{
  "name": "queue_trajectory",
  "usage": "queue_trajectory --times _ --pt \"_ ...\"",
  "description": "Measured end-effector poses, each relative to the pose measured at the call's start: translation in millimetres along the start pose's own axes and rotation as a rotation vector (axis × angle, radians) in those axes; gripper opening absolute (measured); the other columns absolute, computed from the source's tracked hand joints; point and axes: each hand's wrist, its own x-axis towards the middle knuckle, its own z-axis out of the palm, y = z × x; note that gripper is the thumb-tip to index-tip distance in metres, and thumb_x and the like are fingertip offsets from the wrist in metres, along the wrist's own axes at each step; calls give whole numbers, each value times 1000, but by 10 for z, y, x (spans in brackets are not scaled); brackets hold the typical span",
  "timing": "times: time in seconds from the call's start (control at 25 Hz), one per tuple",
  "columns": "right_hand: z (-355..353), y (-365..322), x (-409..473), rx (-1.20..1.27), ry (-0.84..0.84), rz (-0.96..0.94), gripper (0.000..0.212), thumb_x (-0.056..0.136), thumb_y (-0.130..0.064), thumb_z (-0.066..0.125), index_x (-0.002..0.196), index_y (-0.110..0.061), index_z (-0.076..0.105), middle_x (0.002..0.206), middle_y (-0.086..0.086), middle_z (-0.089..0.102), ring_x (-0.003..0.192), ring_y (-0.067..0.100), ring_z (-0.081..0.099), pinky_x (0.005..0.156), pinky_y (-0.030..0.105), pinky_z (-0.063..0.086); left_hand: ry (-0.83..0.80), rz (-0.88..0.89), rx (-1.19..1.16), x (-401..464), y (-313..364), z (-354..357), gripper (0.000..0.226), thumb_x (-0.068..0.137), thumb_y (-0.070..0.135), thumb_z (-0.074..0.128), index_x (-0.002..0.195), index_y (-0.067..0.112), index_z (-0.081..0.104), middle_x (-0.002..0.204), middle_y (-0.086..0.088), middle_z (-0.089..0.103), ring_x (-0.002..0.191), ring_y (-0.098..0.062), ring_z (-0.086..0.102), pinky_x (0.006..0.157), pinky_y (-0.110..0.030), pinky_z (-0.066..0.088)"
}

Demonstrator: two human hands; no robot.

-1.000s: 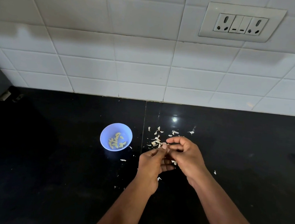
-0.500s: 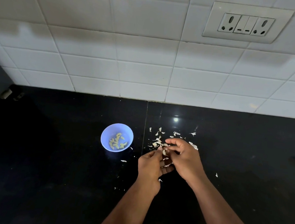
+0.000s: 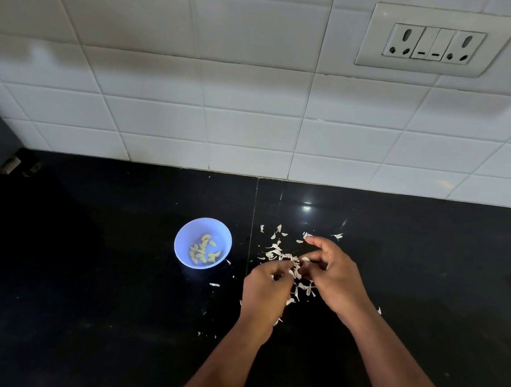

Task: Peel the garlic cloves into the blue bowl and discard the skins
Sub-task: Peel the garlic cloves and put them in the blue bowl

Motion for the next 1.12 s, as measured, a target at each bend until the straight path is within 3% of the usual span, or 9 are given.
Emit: queue_trajectory --times 0.08,0.2,0.36,0.48,0.56,0.68,0.84,1.0,1.12 --pt "-37 -35 -15 -67 -51 -48 56 95 -7 71 142 -34 58 99 -11 77 85 4 73 83 24 58 40 -8 -30 71 33 10 9 94 36 72 94 30 79 74 9 74 67 -12 66 55 -29 47" --pt "-37 -114 -44 -171 -118 -149 59 94 -9 71 144 -38 56 95 -16 77 74 0 69 69 13 49 -42 -123 -146 164 74 1 22 93 37 77 92 15 78 81 -1 74 58 -11 57 46 -24 35" --pt "-27 -126 -50 -291 -139 -226 60 93 -8 72 143 -38 57 95 -19 77 76 0 70 72 21 54 -117 -333 -259 156 152 -21 25 91 30 82 100 8 74 85 -4 74 52 -8 55 45 -19 28" --pt "-42 -83 -20 -202 -93 -197 39 90 -7 75 122 -27 69 91 -17 75 80 3 71 78 31 58 -114 -353 -338 154 206 6 17 92 24 80 97 10 72 78 -1 72 53 -7 56 44 -18 29" --pt "-47 -85 -6 -137 -41 -169 15 90 -13 78 100 -25 76 84 -14 75 75 5 71 73 31 58 -108 -332 -417 148 237 22 12 94 20 79 94 11 71 74 1 70 53 -6 56 43 -19 31" --pt "-32 -128 8 -126 -42 -135 10 93 -24 76 89 -31 80 80 -20 75 69 7 70 66 29 56 -91 -311 -466 164 289 21 10 97 19 74 94 11 70 70 2 68 51 -7 54 44 -19 31" --pt "-98 -194 131 -524 12 -61 12 94 -43 68 91 -34 73 82 -15 69 78 11 66 67 30 46 -4 -278 -411 172 334 -26 7 103 21 64 100 14 66 75 -1 66 51 -10 53 46 -21 31" --pt "-156 -221 297 -702 72 -111 11 96 -28 58 91 -24 67 89 -5 68 85 24 64 71 34 48 36 -229 -350 192 274 -106 14 103 25 62 105 12 67 82 -1 67 53 -10 55 44 -22 33" --pt "-17 -164 315 -938 -57 -56 13 92 -16 51 98 -18 62 103 5 69 96 32 67 73 35 46 42 -208 -315 179 260 -123 17 104 26 62 106 10 67 83 -1 68 53 -9 55 43 -22 33"
